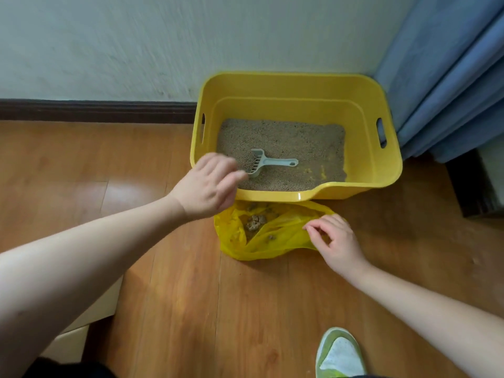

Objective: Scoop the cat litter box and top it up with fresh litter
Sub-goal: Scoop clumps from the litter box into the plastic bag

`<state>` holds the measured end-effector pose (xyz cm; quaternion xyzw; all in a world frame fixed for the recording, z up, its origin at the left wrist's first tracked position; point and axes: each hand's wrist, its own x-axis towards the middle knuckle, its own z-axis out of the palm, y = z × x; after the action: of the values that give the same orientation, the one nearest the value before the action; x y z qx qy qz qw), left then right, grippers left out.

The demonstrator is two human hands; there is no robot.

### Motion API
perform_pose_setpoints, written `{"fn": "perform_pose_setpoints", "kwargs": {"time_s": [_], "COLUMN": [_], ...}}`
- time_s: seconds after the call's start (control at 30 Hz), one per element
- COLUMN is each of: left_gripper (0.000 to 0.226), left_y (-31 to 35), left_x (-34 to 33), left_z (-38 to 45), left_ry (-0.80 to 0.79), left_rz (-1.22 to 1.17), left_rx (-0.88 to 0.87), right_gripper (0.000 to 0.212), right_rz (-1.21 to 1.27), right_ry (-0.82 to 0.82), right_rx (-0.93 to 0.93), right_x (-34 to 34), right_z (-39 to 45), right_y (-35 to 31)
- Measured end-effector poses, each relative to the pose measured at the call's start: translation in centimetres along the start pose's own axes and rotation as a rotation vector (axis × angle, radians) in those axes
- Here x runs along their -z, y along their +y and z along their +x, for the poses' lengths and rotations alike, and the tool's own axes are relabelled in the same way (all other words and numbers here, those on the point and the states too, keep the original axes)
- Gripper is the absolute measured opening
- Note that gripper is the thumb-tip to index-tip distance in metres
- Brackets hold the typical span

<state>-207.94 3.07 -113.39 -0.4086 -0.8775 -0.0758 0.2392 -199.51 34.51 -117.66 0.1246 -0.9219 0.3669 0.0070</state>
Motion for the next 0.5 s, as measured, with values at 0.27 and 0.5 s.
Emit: {"fn": "perform_pose_setpoints", "kwargs": {"time_s": [0.27, 0.5], "left_gripper": [0.057, 0.039], "left_y": [5.5, 6.2], "left_x": [-3.5, -3.7], "left_z": [-3.0, -2.2], "left_ry": [-0.869, -1.128], "left_rz": [0.035, 0.013], "left_rx": [0.082, 0.368], "right_gripper": [0.036, 0.063], "right_rz": [-0.324, -0.296], "right_ry": [0.042, 0.007], "right_rx": [-0.340, -0.596], "right_x": [0.7, 0.1], "right_z": [-1.2, 0.9], "right_y": [4.5, 5.2]}}
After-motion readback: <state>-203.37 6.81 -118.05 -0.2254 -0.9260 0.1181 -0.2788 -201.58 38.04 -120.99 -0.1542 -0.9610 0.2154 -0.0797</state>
